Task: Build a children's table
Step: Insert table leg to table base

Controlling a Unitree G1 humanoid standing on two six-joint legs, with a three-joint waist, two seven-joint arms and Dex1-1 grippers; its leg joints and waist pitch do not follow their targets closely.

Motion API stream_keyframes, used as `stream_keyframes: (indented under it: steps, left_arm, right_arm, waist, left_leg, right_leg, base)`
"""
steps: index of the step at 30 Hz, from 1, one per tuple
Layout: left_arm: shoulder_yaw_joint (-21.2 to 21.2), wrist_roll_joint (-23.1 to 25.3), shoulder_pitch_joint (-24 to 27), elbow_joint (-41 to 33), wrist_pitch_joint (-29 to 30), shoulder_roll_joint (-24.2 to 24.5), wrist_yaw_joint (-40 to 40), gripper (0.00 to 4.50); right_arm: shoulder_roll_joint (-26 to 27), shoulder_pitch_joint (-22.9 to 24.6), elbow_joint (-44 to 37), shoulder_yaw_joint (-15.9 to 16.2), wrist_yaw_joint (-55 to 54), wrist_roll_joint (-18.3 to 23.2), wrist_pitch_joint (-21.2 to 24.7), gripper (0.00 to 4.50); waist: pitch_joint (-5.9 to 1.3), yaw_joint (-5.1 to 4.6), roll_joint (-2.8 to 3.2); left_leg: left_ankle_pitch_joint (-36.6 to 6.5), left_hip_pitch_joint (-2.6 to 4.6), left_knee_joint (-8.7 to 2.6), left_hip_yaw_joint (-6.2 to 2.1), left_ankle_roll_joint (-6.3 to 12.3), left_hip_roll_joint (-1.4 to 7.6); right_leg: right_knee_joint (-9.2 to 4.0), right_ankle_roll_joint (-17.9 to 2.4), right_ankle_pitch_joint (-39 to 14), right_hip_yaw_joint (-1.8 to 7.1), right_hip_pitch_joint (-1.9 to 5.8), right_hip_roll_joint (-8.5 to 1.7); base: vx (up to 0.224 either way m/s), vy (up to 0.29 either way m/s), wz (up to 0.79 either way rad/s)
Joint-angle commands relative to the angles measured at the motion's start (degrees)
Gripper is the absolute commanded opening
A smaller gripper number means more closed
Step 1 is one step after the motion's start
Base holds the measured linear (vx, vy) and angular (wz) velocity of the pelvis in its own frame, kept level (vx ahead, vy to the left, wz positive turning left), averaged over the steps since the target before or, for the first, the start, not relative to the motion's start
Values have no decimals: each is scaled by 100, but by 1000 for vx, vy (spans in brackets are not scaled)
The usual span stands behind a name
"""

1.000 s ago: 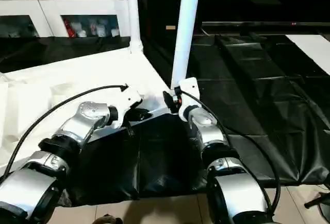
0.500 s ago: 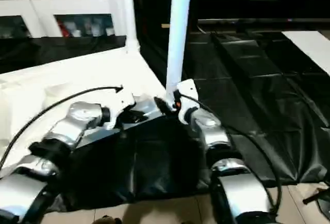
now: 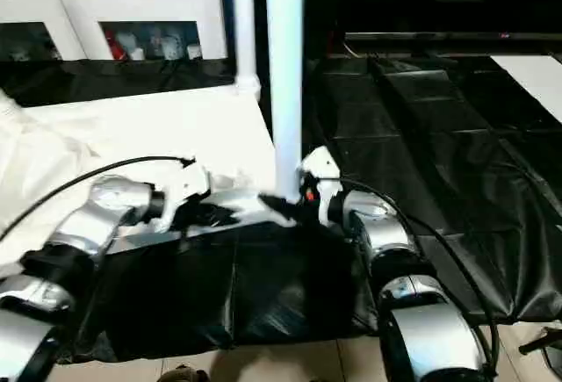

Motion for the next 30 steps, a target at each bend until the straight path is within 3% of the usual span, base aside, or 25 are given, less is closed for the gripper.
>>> stream_keyframes:
  steps: [1,6,8,9,12,14,15,17,20,24,25,26,27,30]
  left_arm:
    - [-146,-68,-16,-264,-125,-7,-342,0]
    - [-105,-94,54,-343,-128,103,-412,0]
    - [-92,-148,97,-396,-109,125,-428,0]
    - [-92,-151,99,-398,-108,125,-429,0]
    - [-81,-208,129,-419,-98,108,-456,0]
    - [-82,-209,130,-418,-98,107,-458,0]
    - [-81,-242,144,-414,-76,89,-493,0]
    - [-80,-254,150,-413,-66,77,-499,0]
    - [-82,-254,156,-411,-72,77,-489,0]
    - [-55,-248,170,-404,-121,64,-385,0]
    - [-52,-249,171,-403,-123,63,-381,0]
    - [-24,-262,178,-408,-160,45,-327,0]
    - [99,-310,162,-390,-170,-36,-92,28]
    - [393,-801,129,-595,146,-94,-353,55]
  right_arm:
    - [0,170,17,129,185,-24,160,290]
    - [118,454,-66,-63,187,208,254,290]
    - [226,610,-59,-197,82,369,303,288]
    - [232,619,-55,-205,68,375,301,288]
    - [346,817,47,-340,-212,436,248,286]
    - [351,827,49,-343,-220,437,253,286]
    - [390,898,42,-357,-305,442,295,286]
    - [399,920,31,-341,-328,424,286,286]
    - [391,945,-9,-281,-342,363,216,286]
    - [337,1021,-102,-168,-367,245,58,286]
    - [337,1022,-104,-167,-379,241,44,286]
    - [338,1027,-137,-184,-401,268,40,286]
    - [351,1010,-202,-233,-480,324,11,285]
    - [362,971,-281,-262,-471,383,58,285]
  waist:
    - [-385,11,48]
    - [-393,19,85]
    - [-386,22,179]
    - [-386,14,147]
    - [-387,5,227]
    - [-389,-5,201]
    - [-387,-9,278]
    - [-388,-14,244]
    - [-392,-15,272]
    - [-391,-18,266]
    - [-388,-24,212]
    - [-396,-11,240]
    - [-390,-19,200]
    - [-383,-2,197]
  left_leg:
    - [-1978,74,-383,27,153,112]
    - [-2028,79,-388,20,109,113]
    - [-2197,86,-395,8,58,109]
    - [-2246,90,-402,14,58,111]
    - [-2383,98,-405,-2,-3,101]
    - [-2306,84,-400,3,38,90]
    - [-2306,92,-395,4,44,90]
    - [-2282,87,-399,6,52,89]
    - [-2248,85,-398,4,62,94]
    - [-2274,89,-402,7,61,93]
    - [-2271,85,-405,13,76,94]
    - [-2231,83,-402,8,80,94]
    - [-2201,78,-403,14,97,96]
    - [-2200,86,-397,23,106,89]
  right_leg:
    - [-370,-1401,-1571,187,260,-258]
    - [-360,-1461,-1390,182,261,-251]
    - [-360,-1485,-1430,178,256,-249]
    - [-379,-1480,-1451,179,261,-247]
    - [-381,-1482,-1503,168,259,-240]
    - [-379,-1472,-1538,171,271,-243]
    - [-393,-1460,-1612,172,256,-247]
    - [-401,-1430,-1653,170,267,-242]
    - [-402,-1411,-1679,170,256,-242]
    - [-403,-1406,-1665,171,252,-236]
    - [-412,-1398,-1691,171,253,-235]
    - [-403,-1392,-1709,174,257,-250]
    - [-411,-1380,-1703,176,256,-244]
    - [-418,-1367,-1895,177,245,-259]
  base:
    - [0,0,0]
    - [0,0,0]
    - [0,0,0]
    - [0,0,0]
    - [0,0,0]
    - [0,0,0]
    - [0,0,0]
    - [0,0,0]
    - [0,0,0]
    - [0,0,0]
    - [0,0,0]
    - [0,0,0]
    - [0,0,0]
    - [0,0,0]
